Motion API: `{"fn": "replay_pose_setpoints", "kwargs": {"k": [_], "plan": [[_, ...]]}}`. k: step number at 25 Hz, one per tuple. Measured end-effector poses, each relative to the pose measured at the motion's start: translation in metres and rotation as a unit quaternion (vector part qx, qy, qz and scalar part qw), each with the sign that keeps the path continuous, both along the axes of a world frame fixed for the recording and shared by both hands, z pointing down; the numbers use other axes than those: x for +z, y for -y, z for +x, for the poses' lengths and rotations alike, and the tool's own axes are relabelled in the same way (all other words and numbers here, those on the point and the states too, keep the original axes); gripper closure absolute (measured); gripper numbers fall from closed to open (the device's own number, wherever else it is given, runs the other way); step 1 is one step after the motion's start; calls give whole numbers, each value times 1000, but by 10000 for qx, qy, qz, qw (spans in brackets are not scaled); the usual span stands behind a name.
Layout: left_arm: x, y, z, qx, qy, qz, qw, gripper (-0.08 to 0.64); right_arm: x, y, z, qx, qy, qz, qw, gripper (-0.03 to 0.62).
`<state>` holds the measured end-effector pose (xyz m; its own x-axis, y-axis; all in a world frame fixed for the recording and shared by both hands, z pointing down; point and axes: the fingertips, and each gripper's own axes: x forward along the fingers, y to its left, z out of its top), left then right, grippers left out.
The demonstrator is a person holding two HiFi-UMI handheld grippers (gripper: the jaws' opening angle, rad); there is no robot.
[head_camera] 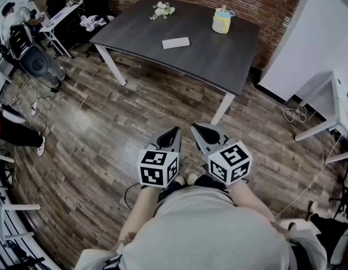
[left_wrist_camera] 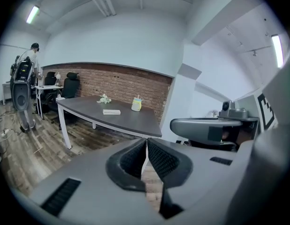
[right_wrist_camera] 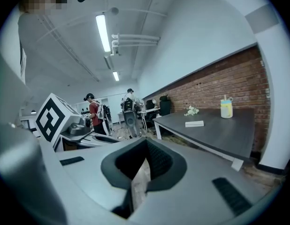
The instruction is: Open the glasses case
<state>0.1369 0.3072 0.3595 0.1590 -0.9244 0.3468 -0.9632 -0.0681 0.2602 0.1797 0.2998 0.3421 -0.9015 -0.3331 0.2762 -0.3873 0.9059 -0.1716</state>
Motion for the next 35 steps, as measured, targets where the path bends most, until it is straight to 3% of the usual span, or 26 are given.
{"fn": "replay_pose_setpoints", "kwargs": {"k": [9,17,20,27,35], "plan": [[-8,6,10,-124,32,366,9992,529,21,4,18,-159,-4,-311,9994,589],[-5,14,10,-260,395,273,9985,524,32,16,26,-199,31,-541,9983,589],[2,17,7,-273,445,139,9985,443,41,17,25,-252,8,-671,9974,589],[19,37,-32,-464,318,-47,9984,442,53,42,0,-157,-52,-805,9966,589],[19,95,-107,-153,359,-48,9992,442,64,107,-69,262,-5,-918,9954,589]]}}
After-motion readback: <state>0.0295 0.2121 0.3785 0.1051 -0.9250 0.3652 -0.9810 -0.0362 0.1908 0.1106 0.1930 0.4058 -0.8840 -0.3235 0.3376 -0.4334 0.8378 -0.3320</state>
